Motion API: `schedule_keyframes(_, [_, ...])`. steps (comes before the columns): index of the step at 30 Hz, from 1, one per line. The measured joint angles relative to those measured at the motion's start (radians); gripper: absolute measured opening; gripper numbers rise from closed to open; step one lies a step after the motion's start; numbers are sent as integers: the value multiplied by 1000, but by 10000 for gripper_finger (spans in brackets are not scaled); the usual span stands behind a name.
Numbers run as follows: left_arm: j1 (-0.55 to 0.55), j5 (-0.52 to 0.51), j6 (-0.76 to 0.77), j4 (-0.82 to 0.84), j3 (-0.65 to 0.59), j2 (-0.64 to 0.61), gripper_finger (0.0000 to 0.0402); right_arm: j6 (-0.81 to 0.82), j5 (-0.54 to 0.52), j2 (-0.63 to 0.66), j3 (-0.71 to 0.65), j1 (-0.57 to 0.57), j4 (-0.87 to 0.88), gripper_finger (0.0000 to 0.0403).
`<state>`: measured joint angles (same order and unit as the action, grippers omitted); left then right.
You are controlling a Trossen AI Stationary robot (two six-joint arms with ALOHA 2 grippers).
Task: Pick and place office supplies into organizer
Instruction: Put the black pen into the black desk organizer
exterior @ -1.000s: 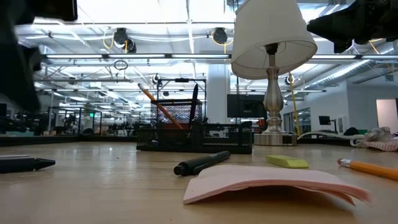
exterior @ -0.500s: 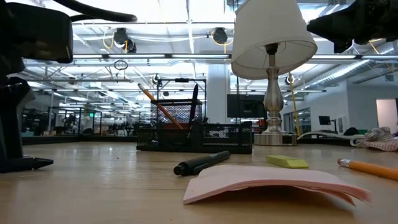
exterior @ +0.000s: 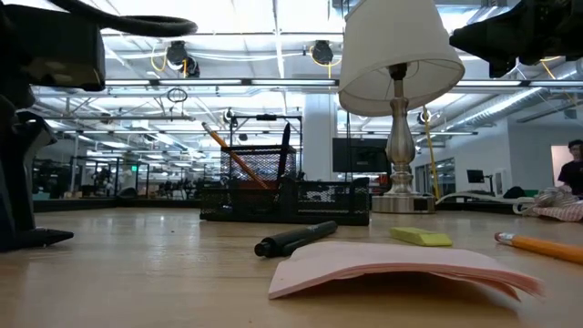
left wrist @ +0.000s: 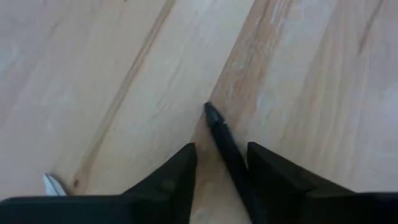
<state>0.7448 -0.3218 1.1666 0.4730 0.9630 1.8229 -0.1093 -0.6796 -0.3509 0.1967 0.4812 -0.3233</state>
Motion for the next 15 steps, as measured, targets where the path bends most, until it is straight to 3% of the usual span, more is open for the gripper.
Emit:
schedule_keyframes(7, [-20,3,-17,4,-1,0,68,0,0,0,0,0,0,66])
schedule_keyframes(15, [-35,-13,-71,-7,-2,1,29,0,0,0,0,0,0,66])
